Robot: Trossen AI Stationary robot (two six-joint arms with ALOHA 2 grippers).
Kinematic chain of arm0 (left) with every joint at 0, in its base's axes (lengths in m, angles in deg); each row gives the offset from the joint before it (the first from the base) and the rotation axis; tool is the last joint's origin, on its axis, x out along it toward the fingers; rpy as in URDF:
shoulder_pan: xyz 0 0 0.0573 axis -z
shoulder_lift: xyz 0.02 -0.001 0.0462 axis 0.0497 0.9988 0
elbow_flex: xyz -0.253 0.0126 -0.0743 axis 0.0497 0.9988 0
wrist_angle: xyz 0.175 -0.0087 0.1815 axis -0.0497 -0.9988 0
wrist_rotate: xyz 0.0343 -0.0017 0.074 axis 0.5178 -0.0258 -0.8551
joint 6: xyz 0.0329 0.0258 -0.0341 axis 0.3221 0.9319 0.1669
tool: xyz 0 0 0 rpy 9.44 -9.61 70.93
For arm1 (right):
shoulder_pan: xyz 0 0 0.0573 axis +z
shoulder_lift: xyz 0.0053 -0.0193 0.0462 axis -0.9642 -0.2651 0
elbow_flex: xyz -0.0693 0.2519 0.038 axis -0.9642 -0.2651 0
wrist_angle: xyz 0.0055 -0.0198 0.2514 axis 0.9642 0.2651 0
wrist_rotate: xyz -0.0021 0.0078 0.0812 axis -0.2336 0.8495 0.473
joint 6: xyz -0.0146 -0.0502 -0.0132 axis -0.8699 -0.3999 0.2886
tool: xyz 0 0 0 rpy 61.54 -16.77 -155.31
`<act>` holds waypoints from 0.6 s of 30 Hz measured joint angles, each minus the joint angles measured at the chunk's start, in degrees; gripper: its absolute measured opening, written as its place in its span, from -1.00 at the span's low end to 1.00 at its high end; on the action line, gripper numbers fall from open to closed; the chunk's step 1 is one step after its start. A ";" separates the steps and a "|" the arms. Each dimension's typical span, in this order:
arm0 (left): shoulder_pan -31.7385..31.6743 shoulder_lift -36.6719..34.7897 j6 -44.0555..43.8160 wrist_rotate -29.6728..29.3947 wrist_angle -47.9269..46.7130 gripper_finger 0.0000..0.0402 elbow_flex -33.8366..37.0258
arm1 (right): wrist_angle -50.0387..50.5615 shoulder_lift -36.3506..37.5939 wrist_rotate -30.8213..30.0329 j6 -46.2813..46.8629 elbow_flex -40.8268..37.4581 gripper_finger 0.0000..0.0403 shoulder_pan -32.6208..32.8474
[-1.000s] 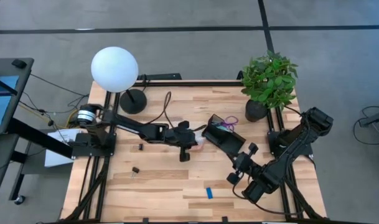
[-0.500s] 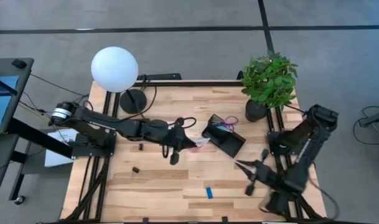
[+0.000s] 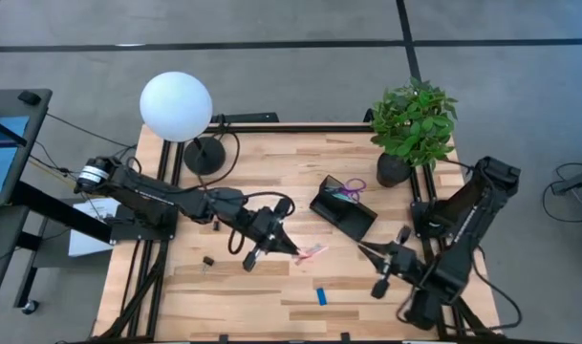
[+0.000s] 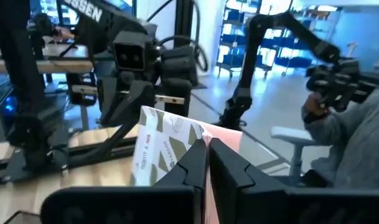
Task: Pick and place office supplies into organizer
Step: Put the pink sticky notes into the black desk organizer
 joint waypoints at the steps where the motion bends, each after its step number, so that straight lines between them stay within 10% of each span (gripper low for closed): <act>1: 0.02 0.06 0.61 -0.19 -0.30 -1.00 0.01 | -0.41 0.00 1.41 -2.71 0.15 -0.80 -1.17; 18: 0.81 0.13 0.95 5.60 -0.50 -1.00 0.02 | -28.29 0.00 27.53 -58.40 6.69 -0.42 -16.85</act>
